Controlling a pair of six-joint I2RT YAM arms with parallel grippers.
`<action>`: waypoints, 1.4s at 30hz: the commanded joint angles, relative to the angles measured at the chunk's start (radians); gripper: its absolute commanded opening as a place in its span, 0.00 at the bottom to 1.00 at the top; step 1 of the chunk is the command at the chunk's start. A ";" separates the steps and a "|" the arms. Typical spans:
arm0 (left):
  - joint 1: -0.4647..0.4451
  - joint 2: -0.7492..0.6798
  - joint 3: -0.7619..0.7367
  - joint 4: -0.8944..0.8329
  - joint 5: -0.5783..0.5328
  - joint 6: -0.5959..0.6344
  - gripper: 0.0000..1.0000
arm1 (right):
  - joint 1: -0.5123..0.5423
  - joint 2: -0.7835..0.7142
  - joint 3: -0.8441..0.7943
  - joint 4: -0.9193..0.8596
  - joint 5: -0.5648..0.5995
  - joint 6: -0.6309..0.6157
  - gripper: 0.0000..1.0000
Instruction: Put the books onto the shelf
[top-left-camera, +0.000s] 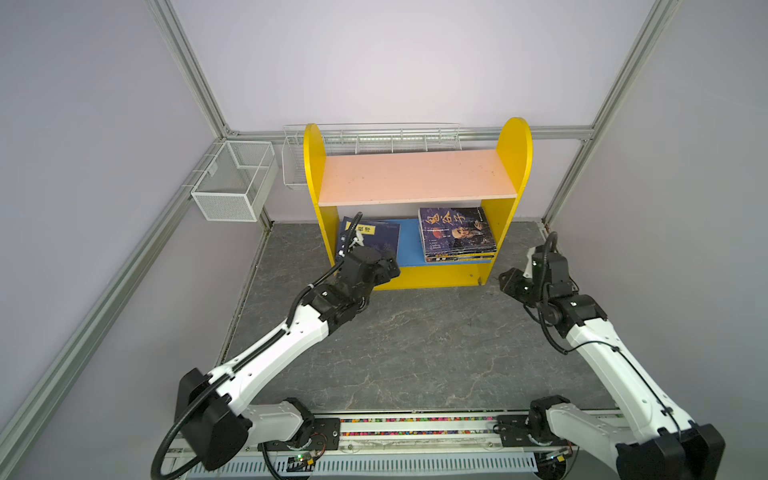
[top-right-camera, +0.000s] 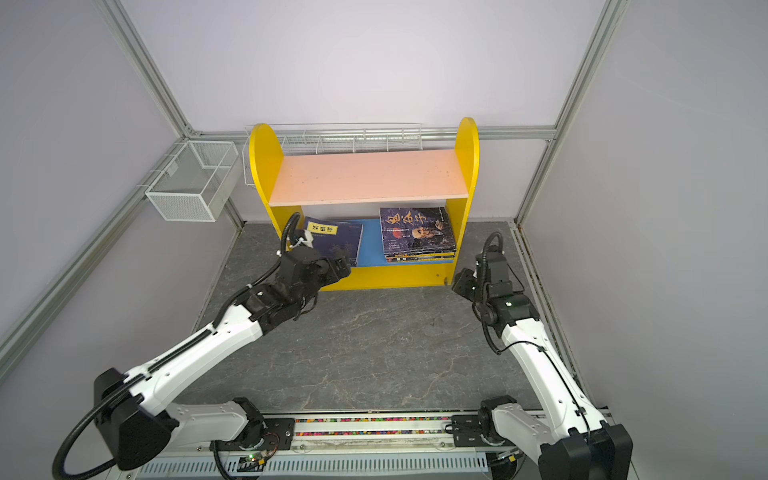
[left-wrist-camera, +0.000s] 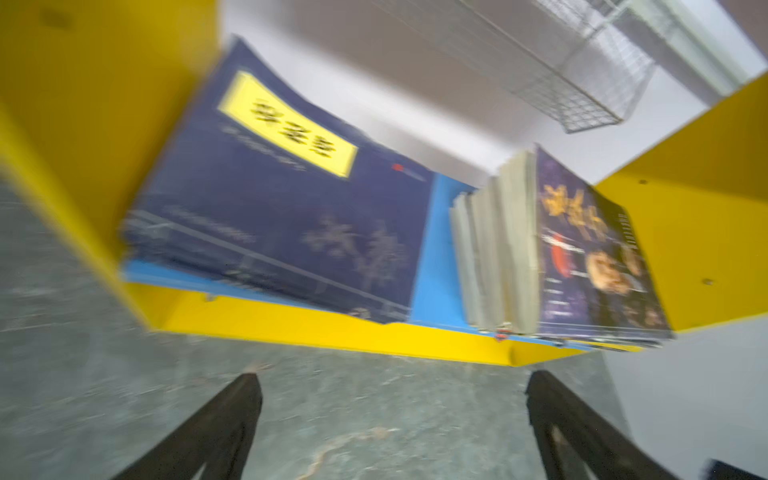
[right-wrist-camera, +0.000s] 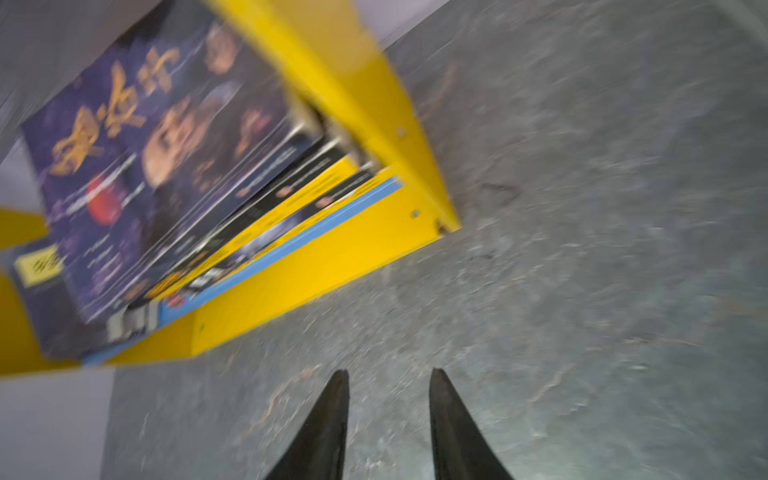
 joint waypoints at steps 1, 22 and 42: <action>0.116 -0.138 -0.061 -0.339 -0.273 -0.051 1.00 | -0.089 -0.074 -0.038 -0.001 0.309 -0.034 0.45; 0.563 0.189 -0.316 0.111 -0.542 0.147 1.00 | -0.055 0.331 -0.420 0.865 0.728 -0.492 0.81; 0.564 0.308 -0.589 1.086 -0.211 0.649 0.99 | -0.191 0.494 -0.562 1.376 -0.042 -0.695 0.88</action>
